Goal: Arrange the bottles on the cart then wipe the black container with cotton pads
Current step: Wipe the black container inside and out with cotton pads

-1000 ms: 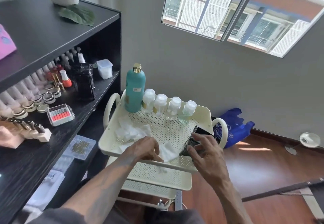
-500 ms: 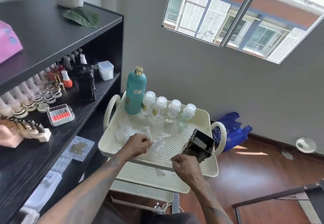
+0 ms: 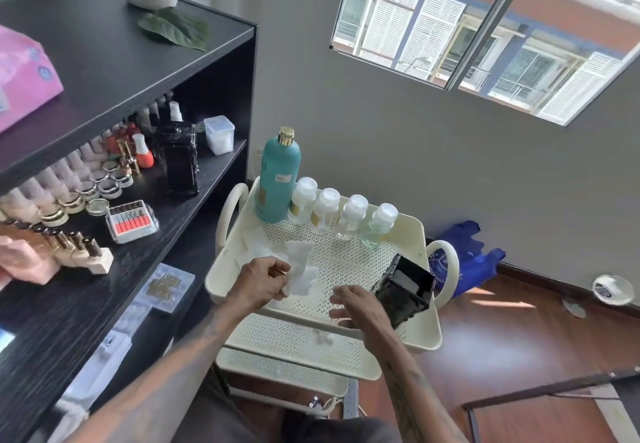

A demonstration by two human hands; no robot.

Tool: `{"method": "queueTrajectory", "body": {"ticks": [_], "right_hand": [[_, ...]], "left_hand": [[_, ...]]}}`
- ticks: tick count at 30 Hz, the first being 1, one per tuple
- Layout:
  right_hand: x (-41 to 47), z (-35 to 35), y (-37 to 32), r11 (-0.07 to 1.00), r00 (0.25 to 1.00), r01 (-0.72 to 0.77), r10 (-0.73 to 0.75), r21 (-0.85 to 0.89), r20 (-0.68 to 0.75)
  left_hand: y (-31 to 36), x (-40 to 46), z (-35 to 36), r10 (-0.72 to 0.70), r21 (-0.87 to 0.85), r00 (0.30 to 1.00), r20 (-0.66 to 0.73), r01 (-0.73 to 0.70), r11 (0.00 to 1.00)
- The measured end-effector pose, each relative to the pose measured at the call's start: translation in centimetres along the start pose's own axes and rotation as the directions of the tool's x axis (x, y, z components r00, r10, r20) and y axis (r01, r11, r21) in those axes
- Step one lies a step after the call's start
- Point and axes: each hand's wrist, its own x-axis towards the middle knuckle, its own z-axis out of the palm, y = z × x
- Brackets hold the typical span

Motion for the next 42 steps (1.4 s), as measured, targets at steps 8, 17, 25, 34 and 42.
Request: {"method": "queueTrajectory", "body": {"ticks": [8, 17, 25, 34, 42], "right_hand": [[1.1, 2.0, -1.8, 0.997, 0.995, -0.04, 0.034, 0.071, 0.093], [-0.7, 1.0, -1.4, 0.99, 0.998, 0.058, -0.058, 0.132, -0.005], [-8.7, -11.6, -6.4, 0.876, 0.758, 0.466, -0.466, -0.12, -0.457], [-3.3, -12.4, -5.0, 0.472, 0.721, 0.283, -0.679, -0.835, -0.14], [-0.6, -10.5, -8.4, 0.239, 0.994, 0.102, 0.013, -0.966, 0.108]], "left_hand": [[-0.1, -0.3, 0.8, 0.103, 0.096, 0.995, 0.002, -0.103, 0.99], [-0.5, -0.2, 0.1, 0.103, 0.176, 0.984, -0.142, -0.077, 0.981], [-1.0, 0.7, 1.9, 0.006, 0.455, 0.999, 0.046, -0.026, 0.89], [-1.1, 0.7, 2.1, 0.032, 0.454, 0.998, 0.047, -0.049, 0.89], [-0.9, 0.5, 2.1, 0.025, 0.465, 0.998, 0.049, -0.045, 0.884]]}}
